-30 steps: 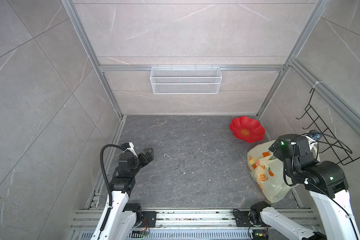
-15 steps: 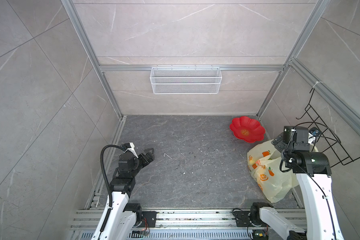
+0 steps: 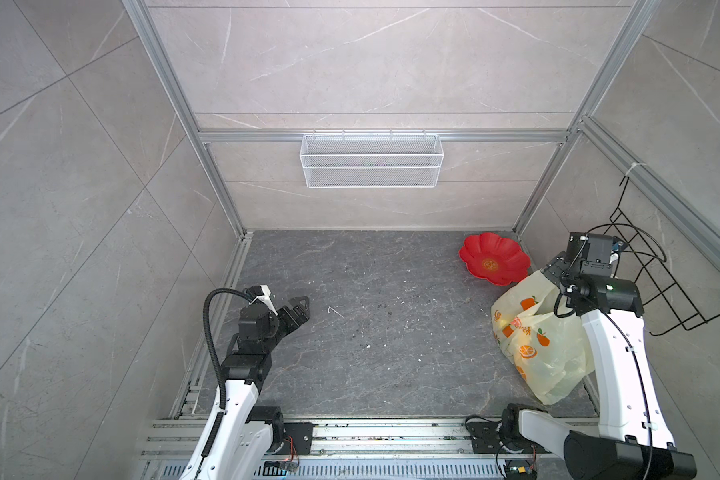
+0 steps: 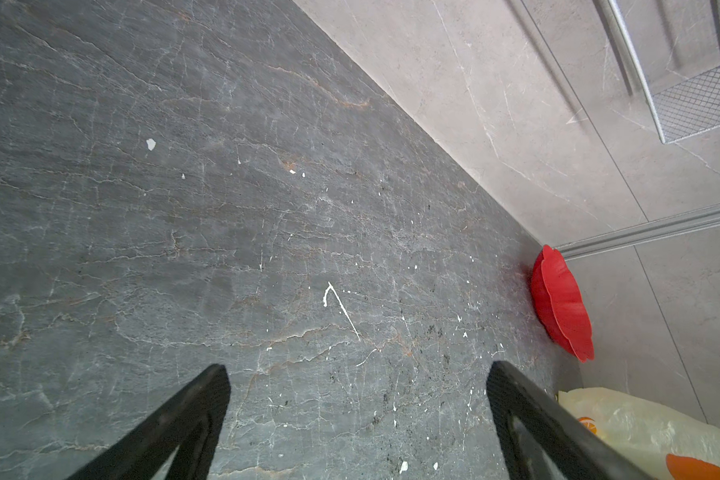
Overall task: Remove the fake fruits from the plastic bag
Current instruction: 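Reach the right gripper to the yellow bag handles and grasp them, then lift the bag with the right gripper toward table center while the left arm rises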
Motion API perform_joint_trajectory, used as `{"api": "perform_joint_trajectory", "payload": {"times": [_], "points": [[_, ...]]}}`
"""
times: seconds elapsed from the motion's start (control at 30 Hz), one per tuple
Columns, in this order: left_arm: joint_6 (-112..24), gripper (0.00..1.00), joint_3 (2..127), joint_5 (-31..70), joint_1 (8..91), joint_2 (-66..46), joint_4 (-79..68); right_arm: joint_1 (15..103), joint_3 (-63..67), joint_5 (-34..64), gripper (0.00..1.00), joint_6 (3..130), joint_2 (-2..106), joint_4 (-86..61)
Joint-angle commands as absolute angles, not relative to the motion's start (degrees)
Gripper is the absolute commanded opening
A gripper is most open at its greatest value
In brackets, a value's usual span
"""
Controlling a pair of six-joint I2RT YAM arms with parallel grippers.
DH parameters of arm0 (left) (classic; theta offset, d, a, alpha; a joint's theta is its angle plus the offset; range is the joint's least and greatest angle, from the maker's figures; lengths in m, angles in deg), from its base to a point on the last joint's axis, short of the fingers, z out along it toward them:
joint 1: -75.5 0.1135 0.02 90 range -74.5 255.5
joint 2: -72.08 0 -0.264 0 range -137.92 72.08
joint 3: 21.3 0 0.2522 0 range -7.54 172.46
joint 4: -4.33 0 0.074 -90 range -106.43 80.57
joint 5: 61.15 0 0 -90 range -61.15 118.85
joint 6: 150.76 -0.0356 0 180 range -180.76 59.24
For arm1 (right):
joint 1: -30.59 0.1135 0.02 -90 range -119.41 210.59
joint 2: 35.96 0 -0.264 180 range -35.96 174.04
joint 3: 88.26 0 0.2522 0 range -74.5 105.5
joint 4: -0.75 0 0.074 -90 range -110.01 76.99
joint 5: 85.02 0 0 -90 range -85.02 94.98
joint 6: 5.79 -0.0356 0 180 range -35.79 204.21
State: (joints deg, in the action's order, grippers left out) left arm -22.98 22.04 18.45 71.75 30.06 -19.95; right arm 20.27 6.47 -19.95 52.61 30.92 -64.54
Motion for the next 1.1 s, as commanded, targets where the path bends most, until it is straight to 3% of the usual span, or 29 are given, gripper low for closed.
{"api": "perform_joint_trajectory", "payload": {"times": [0.0, 0.2, 0.37, 0.73, 1.07], "points": [[-22.40, 1.00, 23.13, 17.03, 71.79, 29.89, -17.95, 20.04, 7.85, -16.58, 0.56, 53.92, 31.18, -62.31], [-22.13, 1.00, 23.55, 17.25, 71.81, 30.13, -18.62, 20.80, 7.54, -11.48, 0.18, 56.15, 30.12, -60.66], [-21.57, 1.00, 23.88, 17.68, 71.81, 30.64, -19.39, 24.54, 7.08, -6.71, 0.00, 57.57, 28.86, -59.59], [-20.38, 1.00, 26.78, 24.89, 71.84, 34.50, -27.85, 47.69, 10.53, -5.61, 0.00, 57.05, 27.77, -59.68], [-20.04, 1.00, 30.08, 30.00, 71.87, 35.84, -36.18, 71.76, 25.72, -10.55, 0.00, 60.96, 42.50, -60.50]]}}
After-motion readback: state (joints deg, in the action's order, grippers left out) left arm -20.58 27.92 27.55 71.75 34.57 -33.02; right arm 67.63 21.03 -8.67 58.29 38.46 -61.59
